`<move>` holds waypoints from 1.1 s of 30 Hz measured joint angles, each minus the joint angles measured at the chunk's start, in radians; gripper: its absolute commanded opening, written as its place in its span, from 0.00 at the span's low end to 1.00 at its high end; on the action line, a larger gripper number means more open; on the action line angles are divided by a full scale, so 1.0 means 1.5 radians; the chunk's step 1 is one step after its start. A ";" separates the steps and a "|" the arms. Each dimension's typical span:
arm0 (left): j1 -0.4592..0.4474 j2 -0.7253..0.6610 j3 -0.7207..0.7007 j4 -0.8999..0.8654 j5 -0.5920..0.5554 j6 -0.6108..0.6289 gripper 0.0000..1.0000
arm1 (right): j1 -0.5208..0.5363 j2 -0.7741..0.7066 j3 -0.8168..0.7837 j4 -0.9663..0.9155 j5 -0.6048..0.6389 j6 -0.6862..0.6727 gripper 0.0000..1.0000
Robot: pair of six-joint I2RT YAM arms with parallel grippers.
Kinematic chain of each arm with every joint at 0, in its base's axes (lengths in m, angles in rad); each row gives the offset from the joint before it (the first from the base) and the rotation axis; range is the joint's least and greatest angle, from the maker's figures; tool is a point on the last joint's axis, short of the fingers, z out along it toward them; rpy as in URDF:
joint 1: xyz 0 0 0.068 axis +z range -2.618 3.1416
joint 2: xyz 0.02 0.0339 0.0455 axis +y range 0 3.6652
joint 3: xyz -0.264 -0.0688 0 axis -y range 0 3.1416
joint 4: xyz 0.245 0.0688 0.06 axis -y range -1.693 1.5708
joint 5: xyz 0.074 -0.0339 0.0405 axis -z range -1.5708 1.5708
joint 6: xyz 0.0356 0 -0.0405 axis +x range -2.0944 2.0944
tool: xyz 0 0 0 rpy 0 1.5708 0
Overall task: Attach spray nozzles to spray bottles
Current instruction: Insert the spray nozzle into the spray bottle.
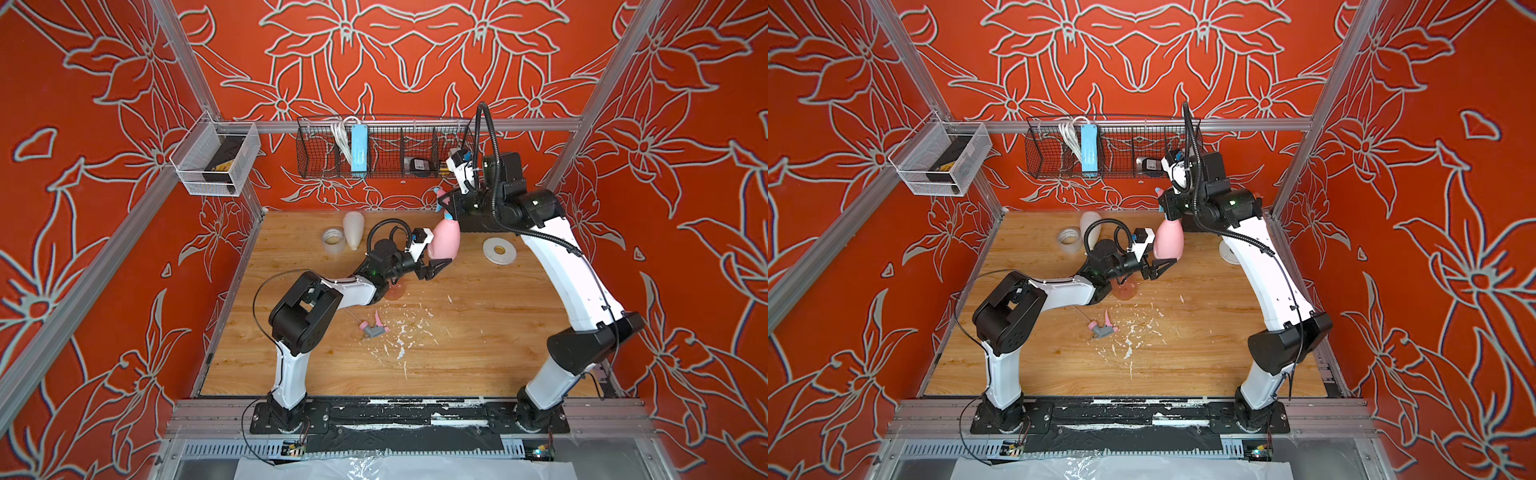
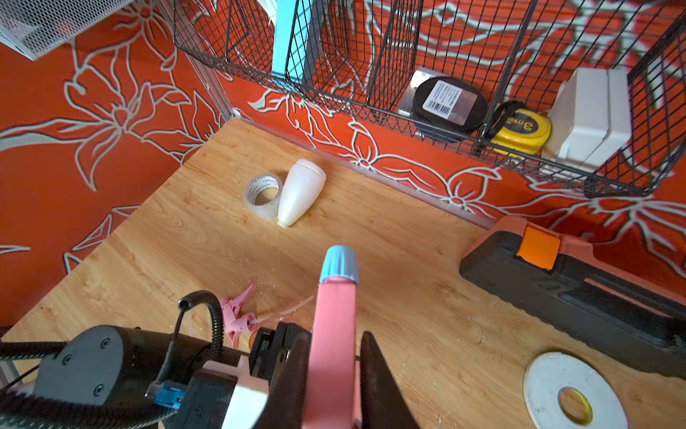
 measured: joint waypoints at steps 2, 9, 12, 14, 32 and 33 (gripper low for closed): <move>0.001 0.000 -0.003 0.004 0.009 -0.012 0.52 | 0.000 -0.037 -0.063 0.048 0.002 0.001 0.00; 0.002 0.000 -0.007 0.051 0.047 -0.063 0.52 | 0.000 -0.146 -0.228 0.214 0.002 0.007 0.00; 0.002 0.000 -0.007 0.071 0.051 -0.081 0.51 | 0.000 -0.153 -0.239 0.244 -0.002 0.007 0.00; 0.002 0.000 -0.007 0.076 0.052 -0.087 0.51 | 0.000 -0.153 -0.242 0.255 -0.006 0.007 0.00; -0.025 0.000 0.072 -0.022 -0.118 0.019 0.49 | 0.033 -0.087 -0.080 0.113 0.136 0.029 0.00; -0.030 0.000 0.076 -0.026 -0.139 0.023 0.49 | 0.040 -0.078 -0.062 0.097 0.161 0.039 0.00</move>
